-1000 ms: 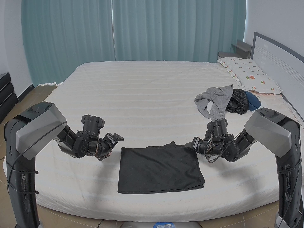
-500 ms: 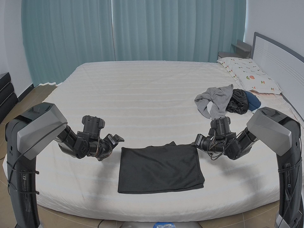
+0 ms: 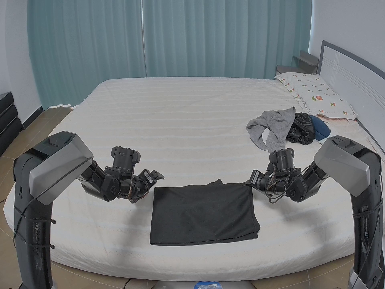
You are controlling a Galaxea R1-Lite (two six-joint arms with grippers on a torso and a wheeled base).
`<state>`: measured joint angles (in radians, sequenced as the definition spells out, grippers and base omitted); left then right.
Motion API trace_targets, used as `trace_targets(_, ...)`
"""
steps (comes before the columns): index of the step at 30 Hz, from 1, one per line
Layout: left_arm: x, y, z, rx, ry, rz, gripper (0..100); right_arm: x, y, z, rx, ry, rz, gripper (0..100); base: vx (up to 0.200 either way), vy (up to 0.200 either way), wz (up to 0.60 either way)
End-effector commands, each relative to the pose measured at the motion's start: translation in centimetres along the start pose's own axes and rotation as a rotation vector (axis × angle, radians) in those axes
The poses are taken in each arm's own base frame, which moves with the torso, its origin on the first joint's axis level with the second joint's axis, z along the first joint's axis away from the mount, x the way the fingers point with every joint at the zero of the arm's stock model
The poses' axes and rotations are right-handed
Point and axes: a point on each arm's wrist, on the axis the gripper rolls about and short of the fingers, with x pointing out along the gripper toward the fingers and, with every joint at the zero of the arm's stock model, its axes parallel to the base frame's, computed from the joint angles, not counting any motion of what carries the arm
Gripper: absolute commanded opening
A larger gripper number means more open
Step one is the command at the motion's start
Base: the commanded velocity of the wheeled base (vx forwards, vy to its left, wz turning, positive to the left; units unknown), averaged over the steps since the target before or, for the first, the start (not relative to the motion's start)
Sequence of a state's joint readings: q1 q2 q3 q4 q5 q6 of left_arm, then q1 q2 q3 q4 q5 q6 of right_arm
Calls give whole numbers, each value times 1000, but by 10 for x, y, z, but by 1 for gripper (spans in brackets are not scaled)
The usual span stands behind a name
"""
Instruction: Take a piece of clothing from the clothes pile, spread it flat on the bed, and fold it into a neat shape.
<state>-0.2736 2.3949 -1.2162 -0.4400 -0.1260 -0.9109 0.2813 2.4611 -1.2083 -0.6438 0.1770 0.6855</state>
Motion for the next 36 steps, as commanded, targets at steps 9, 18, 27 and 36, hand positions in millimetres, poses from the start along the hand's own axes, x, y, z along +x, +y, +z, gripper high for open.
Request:
trace_targets(9,14,-2,-9,36,3,15,0,1,1,-1,-1,2,4,0,0,0,0)
trace_targets(18,20,-3,-11,62,-18,34,0,1,3,-1,-3,0,9,0,0,0,0)
trace_targets(27,23,-4,-14,64,-46,57,0,1,3,0,3,-3,10,0,0,0,0)
trace_targets(36,19,6,-7,46,-101,114,0,0,1,3,13,-9,6,0,0,0,0)
